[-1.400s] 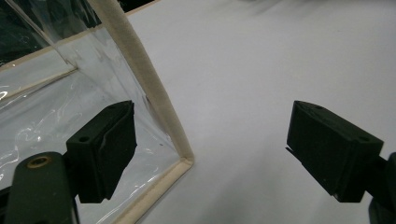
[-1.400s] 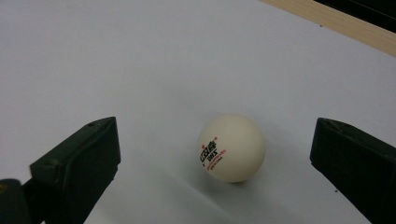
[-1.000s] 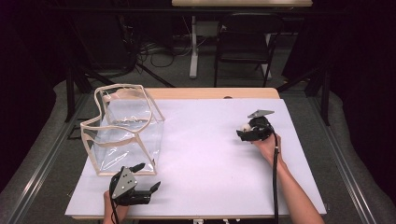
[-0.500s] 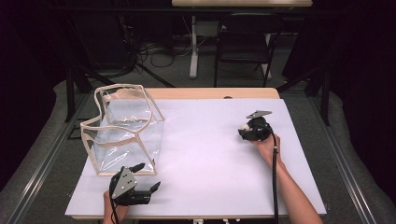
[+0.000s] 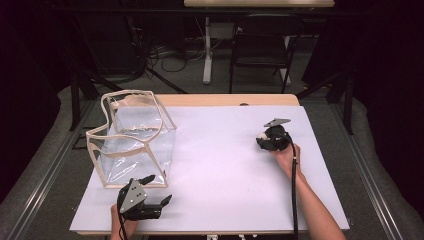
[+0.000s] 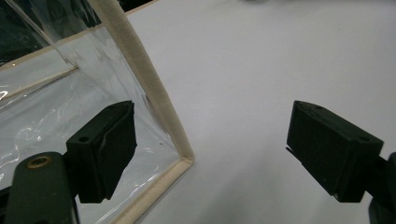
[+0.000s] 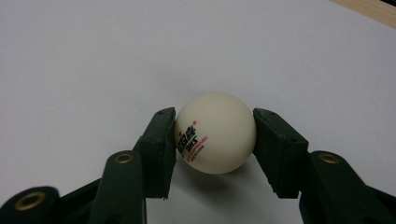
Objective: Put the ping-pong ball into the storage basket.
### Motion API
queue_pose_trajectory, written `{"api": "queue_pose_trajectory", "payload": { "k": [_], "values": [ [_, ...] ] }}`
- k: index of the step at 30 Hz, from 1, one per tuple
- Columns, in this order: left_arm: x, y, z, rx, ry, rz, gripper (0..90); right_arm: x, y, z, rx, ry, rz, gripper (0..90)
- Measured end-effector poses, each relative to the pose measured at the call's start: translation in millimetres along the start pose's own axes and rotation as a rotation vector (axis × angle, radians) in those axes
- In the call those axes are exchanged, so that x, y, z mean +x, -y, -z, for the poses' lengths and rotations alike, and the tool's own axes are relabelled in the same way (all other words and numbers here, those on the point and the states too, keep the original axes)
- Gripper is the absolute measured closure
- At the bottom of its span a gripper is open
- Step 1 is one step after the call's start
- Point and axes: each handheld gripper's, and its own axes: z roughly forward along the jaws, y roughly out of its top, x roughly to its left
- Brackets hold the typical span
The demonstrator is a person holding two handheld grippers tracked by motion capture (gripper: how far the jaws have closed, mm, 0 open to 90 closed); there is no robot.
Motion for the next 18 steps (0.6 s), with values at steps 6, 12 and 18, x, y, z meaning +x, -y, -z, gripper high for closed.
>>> {"api": "queue_pose_trajectory", "payload": {
  "k": [6, 12, 18],
  "values": [
    [-0.1, 0.0, -0.3, -0.002, 0.002, 0.001, 16.0, 1.5, -3.1, 6.6, -0.013, 0.003, 0.016, 50.9],
    [-0.1, 0.0, -0.6, -0.002, 0.003, 0.001, 16.0, 2.2, -5.3, 12.4, -0.022, 0.007, 0.026, 50.9],
    [-0.1, 0.0, -0.7, -0.004, 0.002, 0.002, 16.0, 3.5, -7.5, 18.2, -0.031, 0.012, 0.037, 51.0]
  ]
}}
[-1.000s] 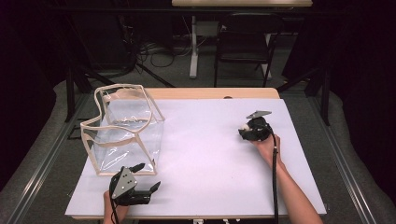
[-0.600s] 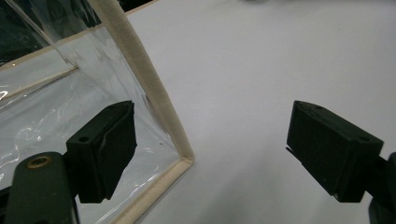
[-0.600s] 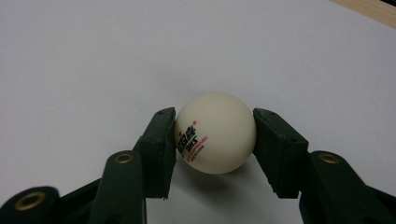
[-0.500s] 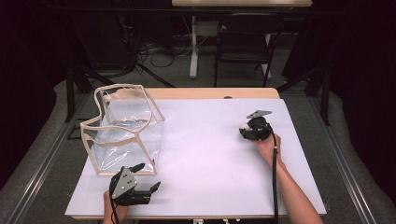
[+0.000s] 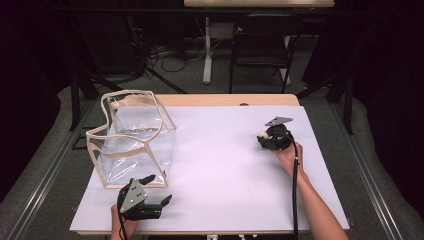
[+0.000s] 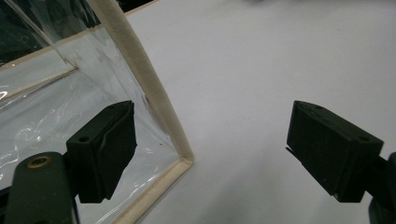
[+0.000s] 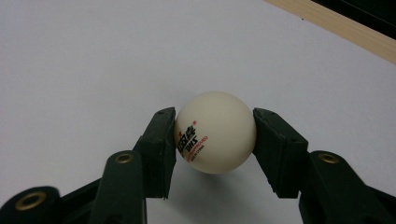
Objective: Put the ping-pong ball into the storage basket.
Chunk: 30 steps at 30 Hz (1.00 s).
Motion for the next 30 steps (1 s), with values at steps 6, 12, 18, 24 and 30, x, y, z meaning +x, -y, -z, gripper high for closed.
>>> {"api": "queue_pose_trajectory", "payload": {
  "k": [6, 12, 18, 24, 30],
  "values": [
    [-0.2, -0.2, -0.3, 0.002, 0.001, -0.001, 16.0, 2.4, -3.4, 6.9, -0.009, 0.008, 0.019, 51.1],
    [-0.2, -0.1, -0.7, 0.001, 0.0, 0.0, 16.0, 4.2, -6.1, 12.4, -0.015, 0.01, 0.034, 51.1],
    [-0.2, -0.3, -0.5, 0.002, 0.001, -0.001, 16.0, 2.2, -11.1, 18.8, -0.025, 0.0, 0.027, 51.2],
    [-0.2, -0.2, -0.2, 0.001, 0.0, 0.0, 16.0, 2.5, -15.9, 25.4, -0.032, -0.002, 0.035, 51.1],
    [-0.1, -0.1, -0.1, 0.0, 0.0, 0.0, 16.0, 5.6, -20.4, 31.8, -0.042, -0.005, 0.043, 51.2]
  ]
}}
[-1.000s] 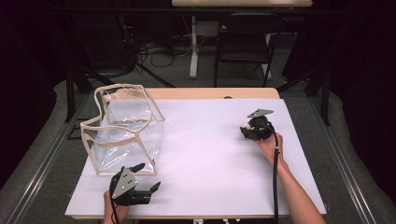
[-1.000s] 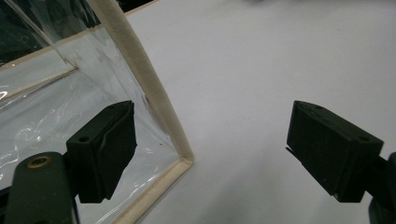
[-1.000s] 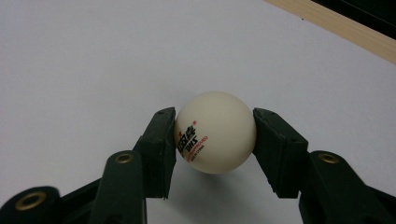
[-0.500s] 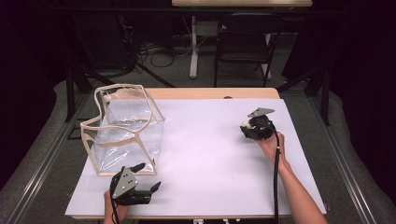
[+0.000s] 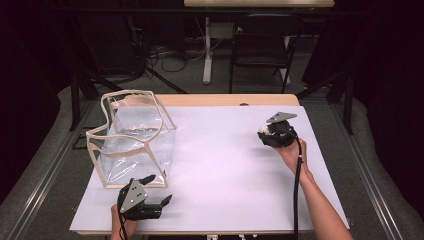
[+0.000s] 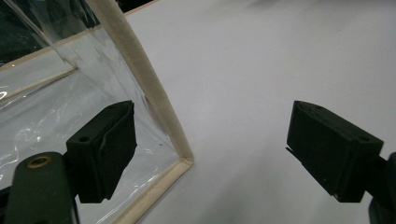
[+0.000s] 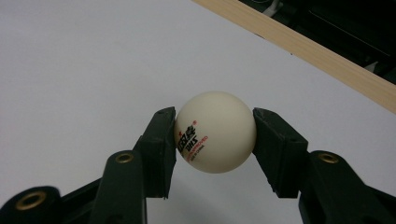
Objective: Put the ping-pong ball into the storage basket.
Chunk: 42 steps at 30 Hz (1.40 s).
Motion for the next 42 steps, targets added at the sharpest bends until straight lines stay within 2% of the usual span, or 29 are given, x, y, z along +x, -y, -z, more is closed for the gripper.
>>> {"api": "queue_pose_trajectory", "payload": {
  "k": [30, 42],
  "values": [
    [-0.2, -0.2, 0.2, 0.001, 0.001, -0.001, 16.0, 8.7, -21.7, 28.4, -0.04, -0.006, 0.044, 51.3],
    [-0.2, -0.2, -0.4, 0.001, 0.0, -0.001, 16.0, 9.9, -27.6, 34.6, -0.047, -0.002, 0.053, 51.3]
  ]
}}
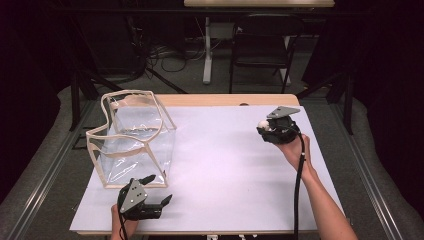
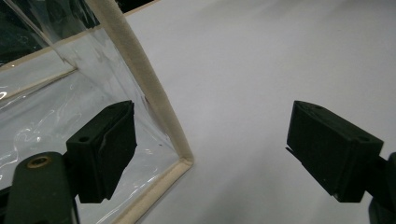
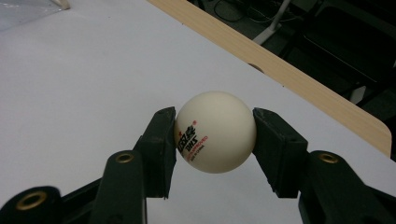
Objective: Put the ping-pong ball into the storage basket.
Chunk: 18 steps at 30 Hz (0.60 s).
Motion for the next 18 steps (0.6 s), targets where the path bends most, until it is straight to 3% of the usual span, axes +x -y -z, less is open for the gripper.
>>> {"api": "queue_pose_trajectory", "payload": {
  "k": [18],
  "values": [
    [-0.2, -0.3, -0.5, 0.004, 0.001, -0.002, 16.0, 3.4, -12.3, 6.9, -0.014, 0.0, 0.022, 51.3]
  ]
}}
